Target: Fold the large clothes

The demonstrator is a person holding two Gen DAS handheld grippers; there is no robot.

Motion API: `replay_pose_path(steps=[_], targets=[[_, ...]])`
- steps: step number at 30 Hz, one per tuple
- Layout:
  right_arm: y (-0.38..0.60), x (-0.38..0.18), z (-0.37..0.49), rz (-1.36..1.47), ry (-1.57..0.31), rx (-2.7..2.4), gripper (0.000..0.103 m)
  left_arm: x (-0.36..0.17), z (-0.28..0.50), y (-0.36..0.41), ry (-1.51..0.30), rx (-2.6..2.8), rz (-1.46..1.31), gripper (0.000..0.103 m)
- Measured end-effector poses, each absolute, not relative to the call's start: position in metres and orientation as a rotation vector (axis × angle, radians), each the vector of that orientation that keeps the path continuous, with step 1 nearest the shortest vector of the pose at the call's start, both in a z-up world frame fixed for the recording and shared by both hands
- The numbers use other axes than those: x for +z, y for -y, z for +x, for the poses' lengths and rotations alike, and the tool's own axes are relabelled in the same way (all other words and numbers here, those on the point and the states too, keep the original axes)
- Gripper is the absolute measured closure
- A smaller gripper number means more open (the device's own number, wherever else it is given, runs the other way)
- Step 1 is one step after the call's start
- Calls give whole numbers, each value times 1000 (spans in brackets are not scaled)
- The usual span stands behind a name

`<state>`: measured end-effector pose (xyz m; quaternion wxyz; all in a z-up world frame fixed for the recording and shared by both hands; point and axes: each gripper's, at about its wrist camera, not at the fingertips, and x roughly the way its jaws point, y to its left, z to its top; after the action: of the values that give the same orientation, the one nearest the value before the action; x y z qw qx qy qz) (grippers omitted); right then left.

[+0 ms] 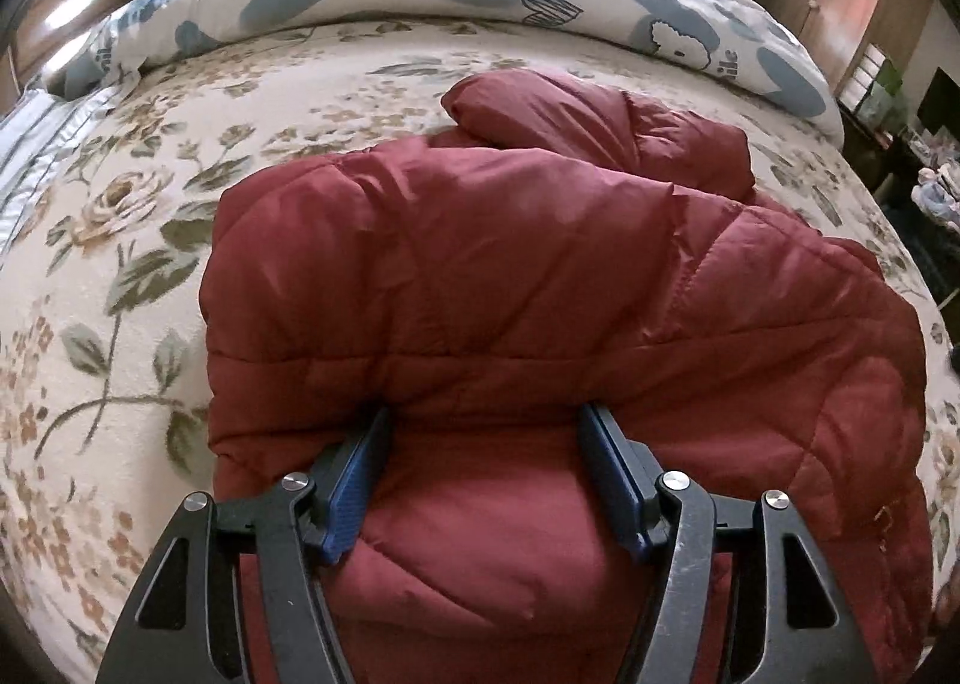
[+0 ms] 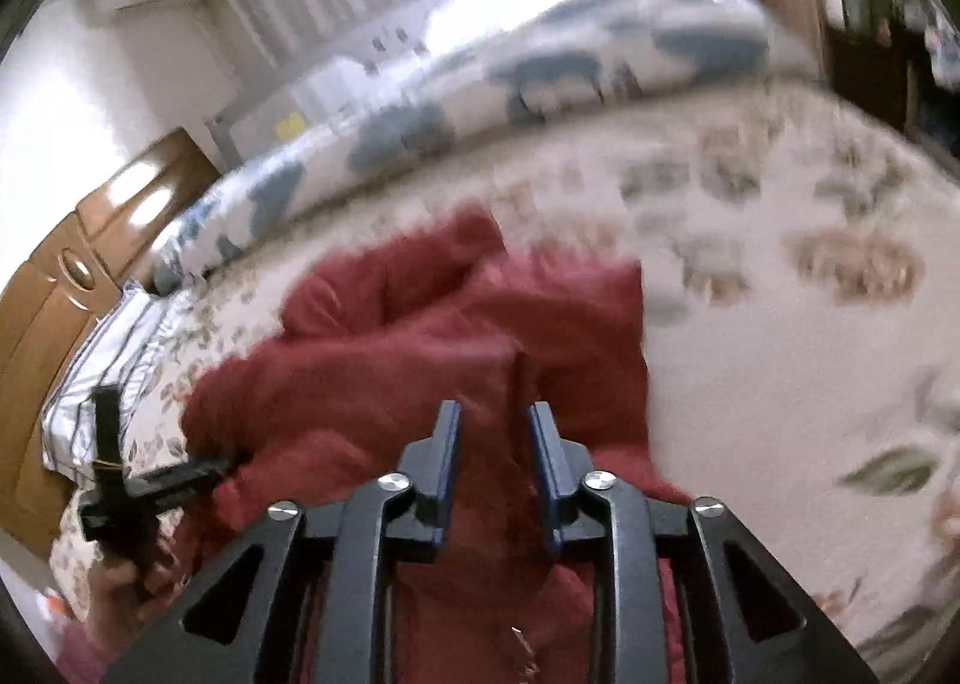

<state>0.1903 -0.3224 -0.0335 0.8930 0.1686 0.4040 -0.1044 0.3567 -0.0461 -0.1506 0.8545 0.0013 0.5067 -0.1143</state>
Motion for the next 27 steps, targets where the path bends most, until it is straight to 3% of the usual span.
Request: replay_pose_path(steps=[2,12,16,20,27], targets=[[306,-31,199,311,-847,-154,62,-152,356,50,-1066,-234,5,38],[291,-117,229,226,-1075,-148,64,-144,349,33,-1045,-250,-8,39],[299,-119,226,261,-1070,-145,64,-130,339,13,-1001,-229,-52,39],[298,-111,221,270,-1056,-161,64,-158,348,5,-1093,-168,-28,36],[304,-127,227,241,-1088,-170,64,-167,345,0,-1089,-172,-64,34]])
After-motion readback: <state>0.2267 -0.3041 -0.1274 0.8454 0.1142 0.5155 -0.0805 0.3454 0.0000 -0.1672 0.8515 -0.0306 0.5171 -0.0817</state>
